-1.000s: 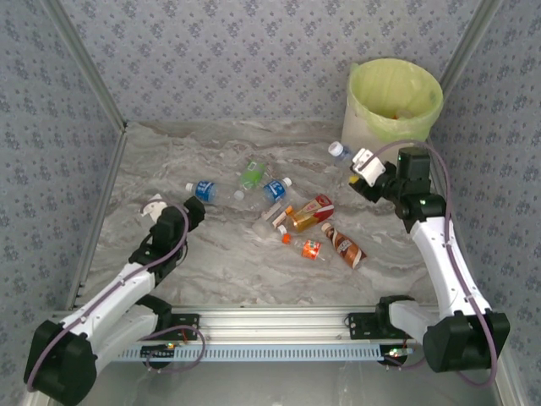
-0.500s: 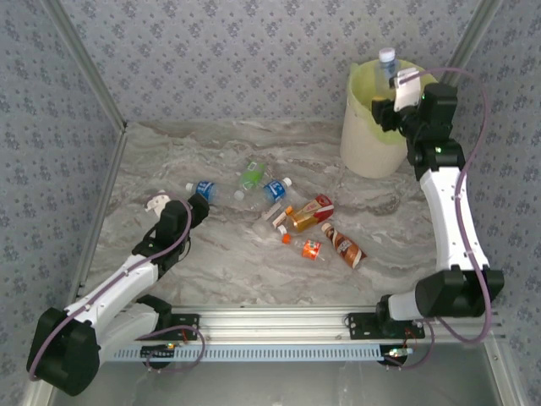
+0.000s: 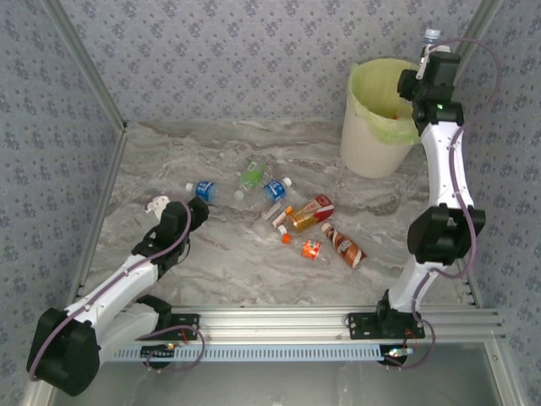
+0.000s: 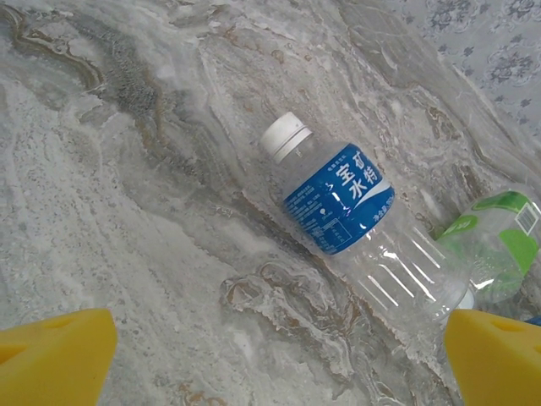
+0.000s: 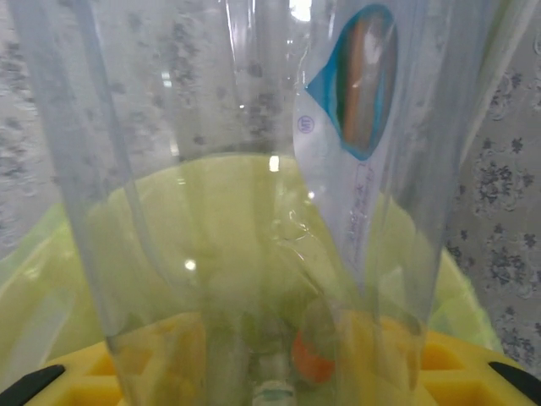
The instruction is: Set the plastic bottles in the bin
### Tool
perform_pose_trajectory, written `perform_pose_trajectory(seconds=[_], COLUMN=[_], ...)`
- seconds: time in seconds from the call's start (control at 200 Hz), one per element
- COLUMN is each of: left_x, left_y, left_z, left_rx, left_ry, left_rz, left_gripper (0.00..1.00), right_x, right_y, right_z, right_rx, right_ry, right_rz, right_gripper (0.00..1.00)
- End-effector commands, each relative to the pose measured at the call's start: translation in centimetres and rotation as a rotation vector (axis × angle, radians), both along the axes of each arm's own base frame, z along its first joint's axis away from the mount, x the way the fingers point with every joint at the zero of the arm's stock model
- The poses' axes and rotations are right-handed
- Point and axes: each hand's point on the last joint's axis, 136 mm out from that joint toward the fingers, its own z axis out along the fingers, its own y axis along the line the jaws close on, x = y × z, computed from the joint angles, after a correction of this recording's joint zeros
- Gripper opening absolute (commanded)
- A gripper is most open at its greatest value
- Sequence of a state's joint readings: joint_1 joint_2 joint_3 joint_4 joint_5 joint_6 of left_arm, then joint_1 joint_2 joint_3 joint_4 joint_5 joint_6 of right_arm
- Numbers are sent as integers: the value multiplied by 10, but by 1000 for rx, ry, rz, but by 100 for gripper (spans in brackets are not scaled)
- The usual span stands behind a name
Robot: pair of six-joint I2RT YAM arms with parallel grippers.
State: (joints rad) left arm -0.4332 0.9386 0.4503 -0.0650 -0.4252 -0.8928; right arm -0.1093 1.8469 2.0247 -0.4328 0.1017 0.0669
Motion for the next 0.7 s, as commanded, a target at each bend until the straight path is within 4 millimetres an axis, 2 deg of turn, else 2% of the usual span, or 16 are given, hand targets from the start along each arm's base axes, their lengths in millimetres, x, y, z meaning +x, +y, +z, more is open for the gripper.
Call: perform_pose_trajectory(seconds=[0.0,0.095,0.135,0.24,0.325,0.385,0.585,0.695], left_x=[0,-2,-2,-3,-2,-2,1,2], left_y=[0,2,2,3,4,3,1,0], left_z=[15,13,13,10,10,9,5,4], left_rx=[-25,-24,-24,-23,-22,-21,-27,-29], left_ry=[-19,-11,-10,0,6,12,28,35], left_rz=[7,12,13,20,21,20,18,16], left_gripper=[100,99,99,99,99,99,100,99], right_x=[3,7,4,-4,-11,-19,-45,-66], right_y=[-16,-21,-22,-20,-15,-13,-6,-3], right_z=[-6,-7,-12,-11,-6,0,10,15], right_rx=[-57,-90,-90,-89,-97,-104,-80,-117], right_ry=[68,97,130,141,132,116,72,91], right_rz=[-68,-93,-104,-101,-91,-91,-107,-140], right_gripper=[50,62,67,76,88,100,100,100])
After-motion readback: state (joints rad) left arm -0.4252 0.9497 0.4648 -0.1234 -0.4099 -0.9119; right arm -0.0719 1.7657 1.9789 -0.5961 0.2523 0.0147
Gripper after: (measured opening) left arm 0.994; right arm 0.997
